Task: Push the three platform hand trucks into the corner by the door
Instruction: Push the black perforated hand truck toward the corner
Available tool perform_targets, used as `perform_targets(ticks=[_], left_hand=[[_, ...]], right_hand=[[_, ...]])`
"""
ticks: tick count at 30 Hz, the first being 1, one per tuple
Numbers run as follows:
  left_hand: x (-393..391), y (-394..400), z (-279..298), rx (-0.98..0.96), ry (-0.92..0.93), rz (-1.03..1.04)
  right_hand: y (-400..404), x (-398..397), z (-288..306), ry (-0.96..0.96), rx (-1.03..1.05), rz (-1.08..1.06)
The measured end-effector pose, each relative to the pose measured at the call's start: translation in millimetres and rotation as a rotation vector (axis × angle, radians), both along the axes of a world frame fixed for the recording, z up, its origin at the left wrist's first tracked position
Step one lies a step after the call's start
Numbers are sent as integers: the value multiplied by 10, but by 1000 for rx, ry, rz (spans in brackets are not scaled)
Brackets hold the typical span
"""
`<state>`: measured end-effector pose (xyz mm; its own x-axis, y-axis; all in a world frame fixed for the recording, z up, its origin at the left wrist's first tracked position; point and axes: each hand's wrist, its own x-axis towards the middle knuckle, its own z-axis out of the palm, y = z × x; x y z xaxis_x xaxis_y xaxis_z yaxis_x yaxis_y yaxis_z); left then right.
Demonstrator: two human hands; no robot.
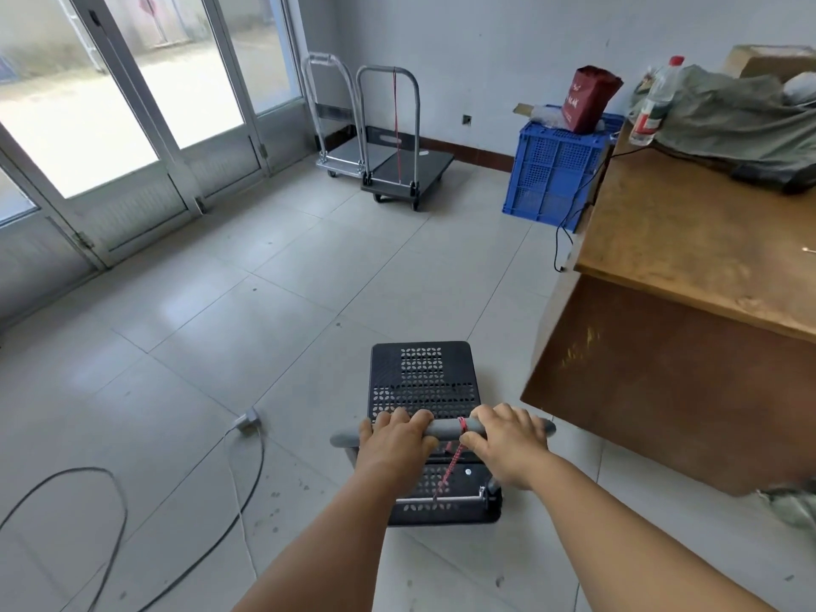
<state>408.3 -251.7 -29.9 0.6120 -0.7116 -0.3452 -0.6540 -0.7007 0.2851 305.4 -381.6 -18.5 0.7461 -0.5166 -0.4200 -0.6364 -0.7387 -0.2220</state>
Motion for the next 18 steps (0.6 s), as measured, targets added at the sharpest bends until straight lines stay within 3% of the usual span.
perform_targets(ticks=[18], left_hand=[[2331, -1793, 82, 98, -50, -73]], right_hand=[[-1759, 2253, -121, -67, 20, -19]])
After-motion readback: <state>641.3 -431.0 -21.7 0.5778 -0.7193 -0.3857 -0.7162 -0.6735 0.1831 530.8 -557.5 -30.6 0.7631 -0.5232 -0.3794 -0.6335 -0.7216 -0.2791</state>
